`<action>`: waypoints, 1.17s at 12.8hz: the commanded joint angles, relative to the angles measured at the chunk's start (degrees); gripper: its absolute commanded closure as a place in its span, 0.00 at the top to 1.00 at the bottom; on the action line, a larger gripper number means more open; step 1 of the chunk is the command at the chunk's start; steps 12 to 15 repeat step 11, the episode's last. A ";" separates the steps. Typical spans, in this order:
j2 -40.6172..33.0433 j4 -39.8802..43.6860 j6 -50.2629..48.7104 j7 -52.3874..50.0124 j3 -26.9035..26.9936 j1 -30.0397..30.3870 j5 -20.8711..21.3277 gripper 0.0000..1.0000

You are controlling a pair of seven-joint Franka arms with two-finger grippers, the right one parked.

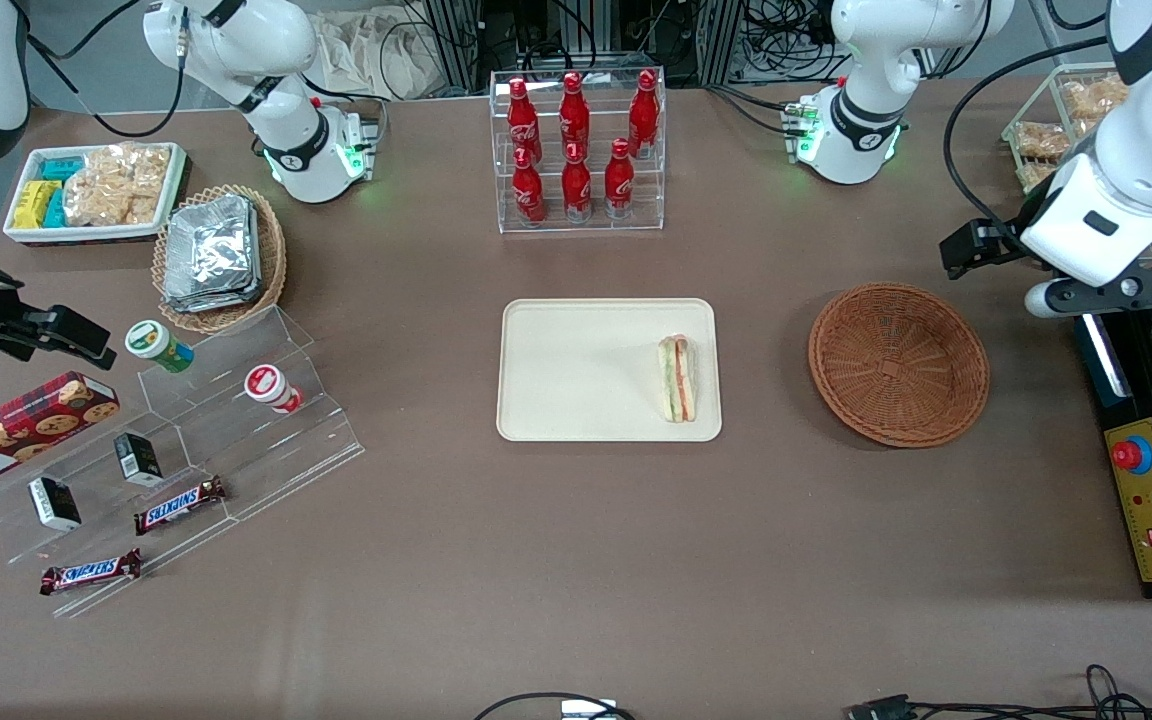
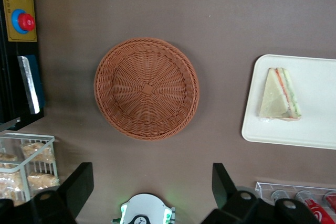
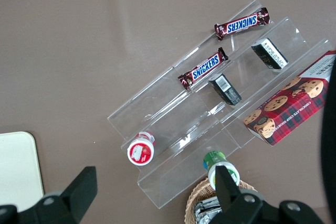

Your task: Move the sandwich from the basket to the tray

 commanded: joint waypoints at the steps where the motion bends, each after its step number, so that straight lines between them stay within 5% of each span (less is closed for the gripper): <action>1: -7.87 -10.90 6.79 1.02 1.97 -0.93 -1.47 1.00; 15: -6.92 -9.08 6.29 3.48 1.10 2.76 -1.56 1.00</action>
